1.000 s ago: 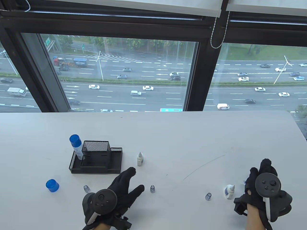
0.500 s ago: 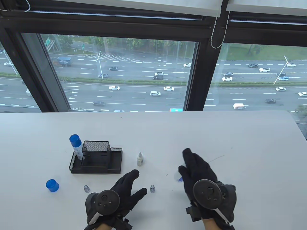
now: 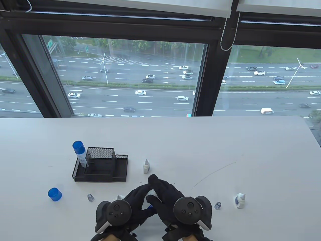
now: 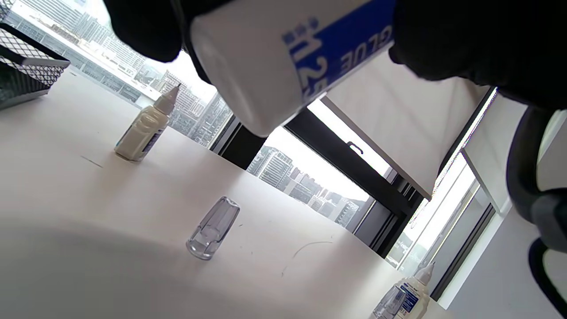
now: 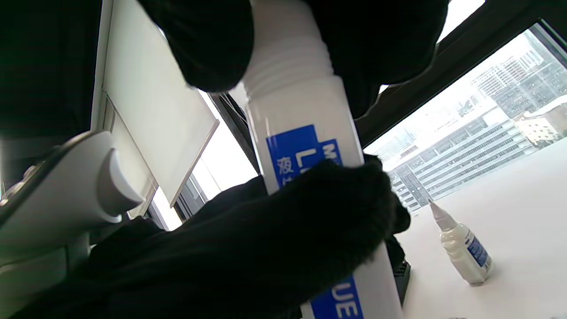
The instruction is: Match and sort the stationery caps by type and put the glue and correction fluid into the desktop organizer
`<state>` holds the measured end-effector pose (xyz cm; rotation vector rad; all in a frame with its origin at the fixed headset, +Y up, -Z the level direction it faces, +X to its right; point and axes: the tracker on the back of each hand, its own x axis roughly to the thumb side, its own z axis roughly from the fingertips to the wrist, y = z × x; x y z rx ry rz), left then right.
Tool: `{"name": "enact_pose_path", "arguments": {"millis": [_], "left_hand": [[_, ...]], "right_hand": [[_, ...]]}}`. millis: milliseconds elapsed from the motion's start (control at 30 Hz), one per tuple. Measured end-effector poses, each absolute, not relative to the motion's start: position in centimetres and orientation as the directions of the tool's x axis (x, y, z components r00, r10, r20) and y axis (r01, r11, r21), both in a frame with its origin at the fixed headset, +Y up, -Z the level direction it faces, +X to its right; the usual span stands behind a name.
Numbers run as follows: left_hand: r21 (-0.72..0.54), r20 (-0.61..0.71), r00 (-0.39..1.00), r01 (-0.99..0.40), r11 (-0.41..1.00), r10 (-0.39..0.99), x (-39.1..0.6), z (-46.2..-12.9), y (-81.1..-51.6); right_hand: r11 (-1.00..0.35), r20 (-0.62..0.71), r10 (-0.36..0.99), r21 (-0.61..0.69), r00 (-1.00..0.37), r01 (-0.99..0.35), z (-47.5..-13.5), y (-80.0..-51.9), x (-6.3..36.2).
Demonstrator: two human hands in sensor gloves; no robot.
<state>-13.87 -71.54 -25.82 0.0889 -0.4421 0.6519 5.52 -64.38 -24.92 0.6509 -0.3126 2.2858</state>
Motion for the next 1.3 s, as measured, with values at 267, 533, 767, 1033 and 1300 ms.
{"name": "enact_pose_path", "arguments": {"millis": [267,533,767,1033,1300], "left_hand": [[0.002,0.425,0.728,-0.595,0.804,0.538,-13.8,-25.4,-71.4],[0.107,0.403,0.759,-0.594,0.798,0.511,-13.8,-25.1,-70.6],[0.060,0.324,0.644,-0.745,0.664,0.693,-15.1,-25.4,-70.6],[0.014,0.376,0.671,-0.694,0.720,0.639,-12.4,-24.7,-71.2],[-0.001,0.369,0.687,-0.674,0.739,0.626,-12.3,-24.7,-71.7]], "right_hand": [[-0.691,0.542,0.574,-0.082,-0.614,-0.718,-24.5,-64.5,6.3],[-0.671,0.471,0.656,0.005,-0.590,-0.741,-24.6,-65.9,7.6],[-0.427,0.279,0.893,0.284,-0.352,-0.858,-25.6,-69.8,7.6],[-0.535,0.289,0.828,0.147,-0.481,-0.832,-24.8,-70.4,6.0],[-0.611,0.343,0.753,0.051,-0.561,-0.790,-24.4,-70.0,5.8]]}}
